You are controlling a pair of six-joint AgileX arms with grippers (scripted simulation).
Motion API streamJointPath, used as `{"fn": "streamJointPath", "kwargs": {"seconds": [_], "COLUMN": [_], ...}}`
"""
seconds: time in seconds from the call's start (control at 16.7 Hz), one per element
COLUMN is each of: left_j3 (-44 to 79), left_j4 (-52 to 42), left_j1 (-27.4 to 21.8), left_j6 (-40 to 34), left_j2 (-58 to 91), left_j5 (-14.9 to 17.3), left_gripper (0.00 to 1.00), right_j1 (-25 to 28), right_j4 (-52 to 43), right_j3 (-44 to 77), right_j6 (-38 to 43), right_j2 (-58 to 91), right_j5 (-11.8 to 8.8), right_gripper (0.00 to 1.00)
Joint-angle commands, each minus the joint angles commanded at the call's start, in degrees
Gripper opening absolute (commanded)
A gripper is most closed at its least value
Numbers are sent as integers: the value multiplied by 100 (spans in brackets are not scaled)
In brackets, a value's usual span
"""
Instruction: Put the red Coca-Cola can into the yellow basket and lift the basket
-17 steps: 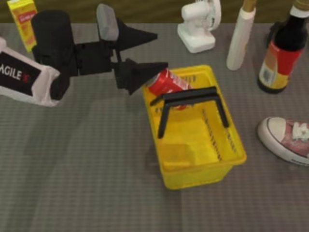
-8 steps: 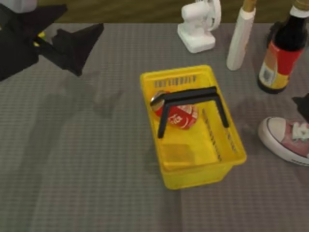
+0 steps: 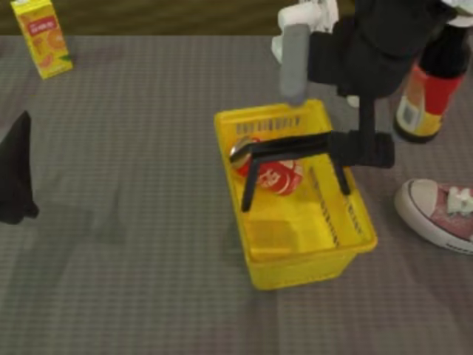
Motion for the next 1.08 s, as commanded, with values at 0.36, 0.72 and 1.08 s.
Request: {"fn": "streamJointPath", "kwargs": {"seconds": [0.36,0.72,1.08], "left_j3": [-1410,-1631,-1631], "left_j4": [-964,-1111,-1111], "left_j1": [234,263,263], "left_j6": [207,242,242], "left_j2": [-2202,-2485,-2485], "left_j5": [-1228,-1410,-1410], "left_gripper": [100,100,100], "right_j1": [560,635,635], "right_j4": [-1224,-1376,-987], "right_j3": [1972,2223,1767], "right_j6": [-955,-1084,-1084], "right_j2": [1868,2071,2003], "right_j5": [29,38,38], "right_gripper": [100,100,100]}}
